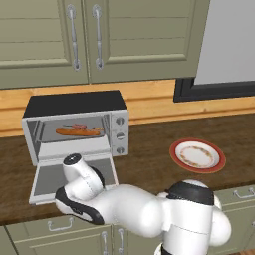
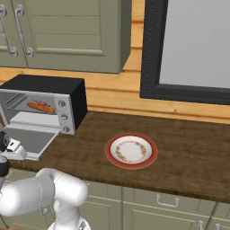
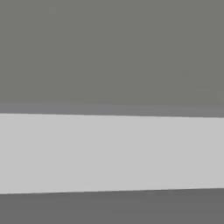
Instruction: Pick up the kebab skewer and baguette bread, and place them inside the toaster oven. Close the toaster oven door and start by setting the timer.
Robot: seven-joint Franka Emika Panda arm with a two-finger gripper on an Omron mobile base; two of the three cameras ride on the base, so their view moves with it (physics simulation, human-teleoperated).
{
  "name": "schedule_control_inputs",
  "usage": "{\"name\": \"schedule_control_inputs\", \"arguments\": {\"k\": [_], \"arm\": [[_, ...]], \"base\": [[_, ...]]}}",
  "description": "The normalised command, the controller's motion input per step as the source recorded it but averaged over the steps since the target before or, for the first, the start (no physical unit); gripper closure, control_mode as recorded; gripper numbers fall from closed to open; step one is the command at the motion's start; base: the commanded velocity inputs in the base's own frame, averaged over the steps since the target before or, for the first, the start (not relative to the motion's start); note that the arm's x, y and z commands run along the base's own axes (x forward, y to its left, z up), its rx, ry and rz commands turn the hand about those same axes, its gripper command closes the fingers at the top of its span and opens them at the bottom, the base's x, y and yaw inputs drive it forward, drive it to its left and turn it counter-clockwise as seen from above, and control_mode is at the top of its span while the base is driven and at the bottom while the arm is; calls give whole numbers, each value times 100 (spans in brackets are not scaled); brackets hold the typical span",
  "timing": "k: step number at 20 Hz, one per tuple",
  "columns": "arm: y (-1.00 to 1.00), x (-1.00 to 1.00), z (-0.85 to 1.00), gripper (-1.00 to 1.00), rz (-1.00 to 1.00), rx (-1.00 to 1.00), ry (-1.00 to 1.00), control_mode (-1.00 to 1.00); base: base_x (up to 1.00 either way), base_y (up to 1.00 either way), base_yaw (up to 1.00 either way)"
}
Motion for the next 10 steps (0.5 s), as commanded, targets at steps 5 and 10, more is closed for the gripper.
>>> {"name": "schedule_control_inputs", "arguments": {"k": [5, 10], "arm": [[-15, 16, 0, -100, 0, 0, -36, -100], [-40, 55, 5, -100, 0, 0, -31, -100]], "base": [[0, 0, 0], [0, 0, 0]]}}
